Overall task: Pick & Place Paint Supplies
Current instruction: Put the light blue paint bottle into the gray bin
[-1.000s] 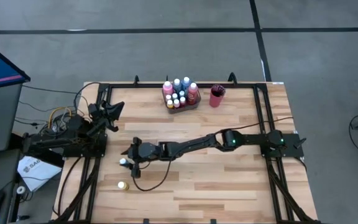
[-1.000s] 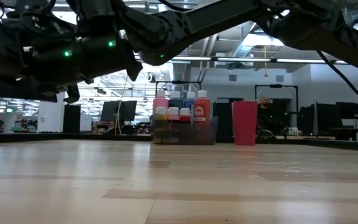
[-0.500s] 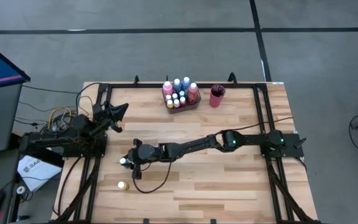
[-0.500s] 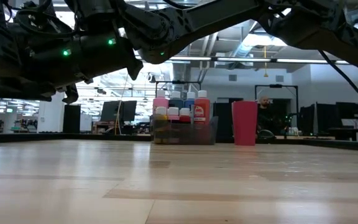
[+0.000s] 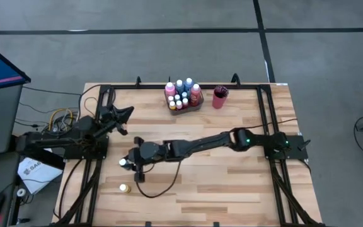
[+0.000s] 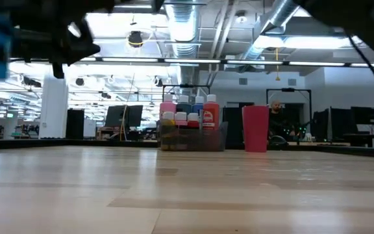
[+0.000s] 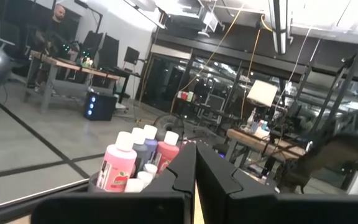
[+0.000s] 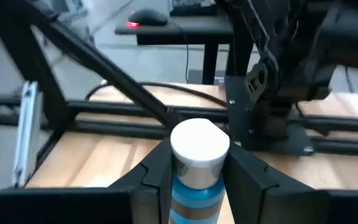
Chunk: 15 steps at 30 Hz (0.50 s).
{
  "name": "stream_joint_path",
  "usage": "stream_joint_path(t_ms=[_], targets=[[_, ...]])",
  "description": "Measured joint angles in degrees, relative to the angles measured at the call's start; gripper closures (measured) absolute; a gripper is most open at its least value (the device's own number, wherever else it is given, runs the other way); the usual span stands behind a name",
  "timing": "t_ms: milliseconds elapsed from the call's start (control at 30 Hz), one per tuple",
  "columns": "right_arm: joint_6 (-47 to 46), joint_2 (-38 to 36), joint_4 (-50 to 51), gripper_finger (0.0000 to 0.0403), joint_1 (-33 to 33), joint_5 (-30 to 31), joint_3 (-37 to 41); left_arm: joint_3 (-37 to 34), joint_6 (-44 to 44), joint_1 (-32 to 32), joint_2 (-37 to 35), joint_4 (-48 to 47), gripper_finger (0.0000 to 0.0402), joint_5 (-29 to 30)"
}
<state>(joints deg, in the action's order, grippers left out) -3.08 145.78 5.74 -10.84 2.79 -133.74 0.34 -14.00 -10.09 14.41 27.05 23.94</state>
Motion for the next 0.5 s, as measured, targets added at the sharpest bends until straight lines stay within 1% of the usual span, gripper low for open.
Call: stream_joint_path(t_ms=[200,400,500], targets=[[7.4,-10.5,12.1,0.0301,-0.3,0.3,0.0,0.0,0.0,0.0,1.6,0.0,0.04,0.0],[11.5,-19.1,28.8,0.0301,2.9,6.6,0.0,0.0,0.0,0.0,1.5,0.0,0.04,0.0],[11.7,-23.2,37.8,0.0301,5.1,7.0,0.0,0.0,0.0,0.0,-0.6,0.1,0.04,0.0]])
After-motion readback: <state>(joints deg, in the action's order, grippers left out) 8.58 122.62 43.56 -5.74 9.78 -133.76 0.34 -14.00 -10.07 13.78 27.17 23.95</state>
